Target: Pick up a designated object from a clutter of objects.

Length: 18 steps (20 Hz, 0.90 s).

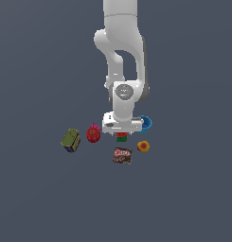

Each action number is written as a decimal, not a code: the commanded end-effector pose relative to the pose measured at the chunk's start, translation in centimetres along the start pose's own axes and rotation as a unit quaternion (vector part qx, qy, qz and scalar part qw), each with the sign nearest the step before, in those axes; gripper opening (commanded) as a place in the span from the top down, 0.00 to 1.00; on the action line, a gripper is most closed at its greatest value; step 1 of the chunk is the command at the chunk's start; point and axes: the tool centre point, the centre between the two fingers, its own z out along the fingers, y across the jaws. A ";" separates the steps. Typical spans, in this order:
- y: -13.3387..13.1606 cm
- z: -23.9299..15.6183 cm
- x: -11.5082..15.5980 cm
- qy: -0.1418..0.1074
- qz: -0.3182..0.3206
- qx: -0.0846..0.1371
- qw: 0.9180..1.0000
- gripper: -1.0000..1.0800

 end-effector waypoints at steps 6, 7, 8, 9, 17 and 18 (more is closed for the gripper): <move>0.0 0.8 0.0 0.001 0.000 0.000 1.000 1.00; 0.0 0.8 0.0 0.001 0.000 0.000 1.000 1.00; 0.0 0.8 0.0 0.001 0.000 0.000 1.000 1.00; 0.0 0.8 0.0 0.001 0.000 0.000 1.000 1.00; 0.0 0.6 0.1 0.001 0.000 0.000 1.000 1.00; 0.0 0.4 0.1 0.001 0.000 0.000 1.000 1.00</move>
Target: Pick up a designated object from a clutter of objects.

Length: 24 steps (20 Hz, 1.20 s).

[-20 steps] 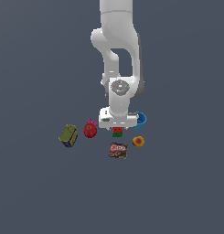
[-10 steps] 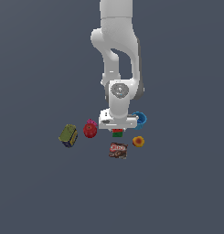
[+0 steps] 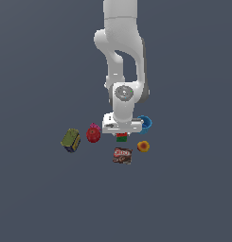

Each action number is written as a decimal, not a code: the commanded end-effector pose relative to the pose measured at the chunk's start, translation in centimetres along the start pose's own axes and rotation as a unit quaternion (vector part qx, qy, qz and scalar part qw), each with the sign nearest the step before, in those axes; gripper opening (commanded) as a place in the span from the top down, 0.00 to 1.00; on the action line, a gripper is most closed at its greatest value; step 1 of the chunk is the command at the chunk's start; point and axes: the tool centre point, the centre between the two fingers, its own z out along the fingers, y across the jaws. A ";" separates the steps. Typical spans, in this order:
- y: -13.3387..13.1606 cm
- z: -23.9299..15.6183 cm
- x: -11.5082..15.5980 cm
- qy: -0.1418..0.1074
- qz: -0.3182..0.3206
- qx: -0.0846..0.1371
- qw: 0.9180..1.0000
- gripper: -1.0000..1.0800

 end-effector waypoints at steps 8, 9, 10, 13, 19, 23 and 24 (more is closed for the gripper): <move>0.2 -2.9 0.8 0.001 0.000 0.000 1.000 1.00; 0.2 -3.4 1.0 0.001 0.000 0.000 1.000 1.00; 0.2 -4.0 1.1 0.001 0.000 0.000 1.000 1.00; 0.3 -6.1 1.7 0.001 0.000 0.000 1.000 1.00; 0.6 -11.4 3.2 0.000 0.000 0.000 1.000 1.00; 0.7 -15.1 4.3 0.000 -0.001 0.001 1.000 1.00; 0.8 -16.1 4.5 0.000 -0.001 0.001 1.000 1.00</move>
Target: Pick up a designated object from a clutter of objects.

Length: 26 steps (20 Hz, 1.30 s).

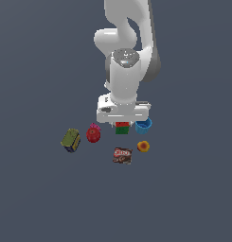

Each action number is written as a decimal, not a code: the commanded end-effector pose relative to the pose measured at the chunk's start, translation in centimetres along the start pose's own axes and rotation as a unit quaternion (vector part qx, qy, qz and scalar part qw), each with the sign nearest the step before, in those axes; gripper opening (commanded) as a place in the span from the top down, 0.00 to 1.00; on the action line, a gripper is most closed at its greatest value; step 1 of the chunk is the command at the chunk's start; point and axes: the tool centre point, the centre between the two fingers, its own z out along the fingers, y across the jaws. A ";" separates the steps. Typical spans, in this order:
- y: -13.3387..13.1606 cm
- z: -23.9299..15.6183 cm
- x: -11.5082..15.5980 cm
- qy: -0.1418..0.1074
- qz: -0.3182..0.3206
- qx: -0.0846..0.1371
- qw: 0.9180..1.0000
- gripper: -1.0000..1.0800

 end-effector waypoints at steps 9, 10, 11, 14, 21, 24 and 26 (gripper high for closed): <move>0.5 -10.1 3.0 0.000 0.000 0.000 1.000 1.00; 0.6 -11.0 3.2 0.000 0.000 0.000 1.000 1.00; 0.6 -12.0 3.5 0.000 0.000 0.000 1.000 1.00; 0.7 -14.8 4.5 0.000 0.000 0.000 1.000 1.00; 1.0 -20.4 6.4 0.000 0.000 0.000 1.000 1.00; 1.1 -22.2 7.0 0.000 0.000 0.000 1.000 1.00; 1.2 -23.2 7.4 0.000 0.000 0.000 1.000 1.00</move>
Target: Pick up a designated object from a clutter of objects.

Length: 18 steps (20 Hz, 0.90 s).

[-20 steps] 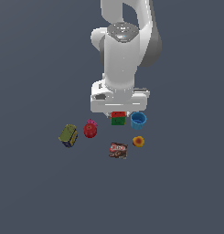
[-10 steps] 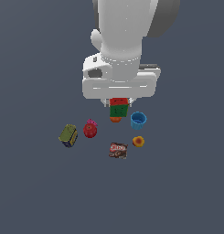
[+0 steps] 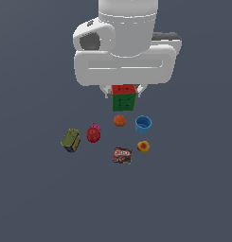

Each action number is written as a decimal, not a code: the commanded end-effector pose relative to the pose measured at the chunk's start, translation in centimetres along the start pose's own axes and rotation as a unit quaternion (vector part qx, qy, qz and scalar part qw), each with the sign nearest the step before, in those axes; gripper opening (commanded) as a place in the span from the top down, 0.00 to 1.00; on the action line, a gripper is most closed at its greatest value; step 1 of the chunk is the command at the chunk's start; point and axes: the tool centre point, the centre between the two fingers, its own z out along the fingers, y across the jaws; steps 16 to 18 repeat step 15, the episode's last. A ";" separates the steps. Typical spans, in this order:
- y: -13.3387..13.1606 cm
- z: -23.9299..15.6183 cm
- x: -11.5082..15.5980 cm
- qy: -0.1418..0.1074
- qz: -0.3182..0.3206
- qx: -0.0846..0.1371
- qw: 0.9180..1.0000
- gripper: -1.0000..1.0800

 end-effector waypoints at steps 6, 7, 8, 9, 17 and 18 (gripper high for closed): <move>0.2 -3.0 1.1 0.000 0.000 0.000 1.000 1.00; 0.2 -3.2 1.2 0.000 0.000 0.000 1.000 1.00; 0.2 -3.4 1.3 0.000 0.000 0.000 1.000 1.00; 0.2 -3.5 1.4 0.000 0.000 0.000 1.000 1.00; 0.2 -3.9 1.6 0.000 0.000 0.000 1.000 1.00; 0.2 -3.9 1.6 0.000 0.000 0.000 1.000 1.00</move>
